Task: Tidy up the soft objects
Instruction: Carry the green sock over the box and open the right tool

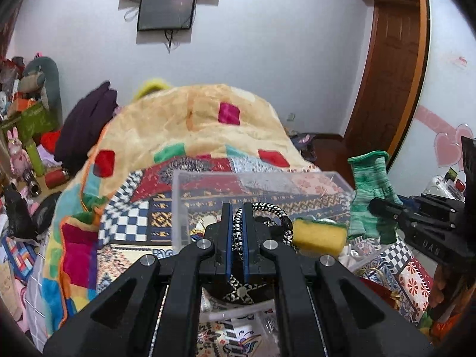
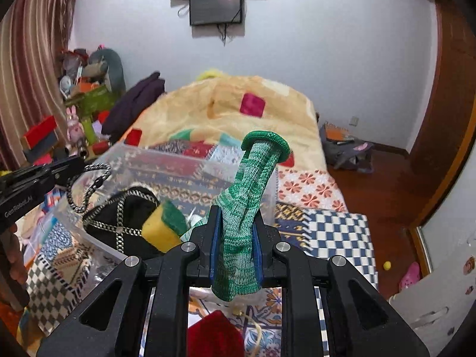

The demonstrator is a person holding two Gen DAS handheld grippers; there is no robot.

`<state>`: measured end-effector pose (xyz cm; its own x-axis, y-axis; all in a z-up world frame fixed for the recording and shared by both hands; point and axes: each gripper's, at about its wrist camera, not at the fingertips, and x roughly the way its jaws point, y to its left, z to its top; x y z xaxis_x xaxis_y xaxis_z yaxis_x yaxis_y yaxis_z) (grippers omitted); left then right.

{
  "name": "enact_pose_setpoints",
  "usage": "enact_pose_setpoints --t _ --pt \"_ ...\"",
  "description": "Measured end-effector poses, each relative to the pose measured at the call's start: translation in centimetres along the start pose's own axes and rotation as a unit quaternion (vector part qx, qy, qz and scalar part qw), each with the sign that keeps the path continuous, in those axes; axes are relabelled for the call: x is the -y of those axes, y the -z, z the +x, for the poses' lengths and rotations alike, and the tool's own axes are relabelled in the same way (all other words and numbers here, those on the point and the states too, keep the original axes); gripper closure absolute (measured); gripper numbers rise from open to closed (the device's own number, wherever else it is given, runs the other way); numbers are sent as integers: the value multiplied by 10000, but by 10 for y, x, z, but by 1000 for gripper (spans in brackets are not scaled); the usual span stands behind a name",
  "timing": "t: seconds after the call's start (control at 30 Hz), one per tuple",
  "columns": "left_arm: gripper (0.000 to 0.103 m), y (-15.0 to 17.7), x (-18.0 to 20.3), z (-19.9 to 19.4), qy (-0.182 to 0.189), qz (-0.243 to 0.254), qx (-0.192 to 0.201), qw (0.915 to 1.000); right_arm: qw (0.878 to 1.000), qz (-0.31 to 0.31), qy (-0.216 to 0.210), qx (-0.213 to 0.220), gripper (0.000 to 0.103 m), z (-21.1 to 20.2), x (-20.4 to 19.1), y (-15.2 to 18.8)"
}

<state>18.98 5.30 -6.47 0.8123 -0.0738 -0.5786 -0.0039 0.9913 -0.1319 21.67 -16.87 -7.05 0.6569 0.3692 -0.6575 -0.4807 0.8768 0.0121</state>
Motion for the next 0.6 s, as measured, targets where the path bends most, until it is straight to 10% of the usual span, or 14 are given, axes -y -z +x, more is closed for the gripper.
enact_pose_setpoints --t 0.6 --pt "93 14 11 28 -39 330 -473 9983 9973 -271 -165 -666 81 27 -16 5"
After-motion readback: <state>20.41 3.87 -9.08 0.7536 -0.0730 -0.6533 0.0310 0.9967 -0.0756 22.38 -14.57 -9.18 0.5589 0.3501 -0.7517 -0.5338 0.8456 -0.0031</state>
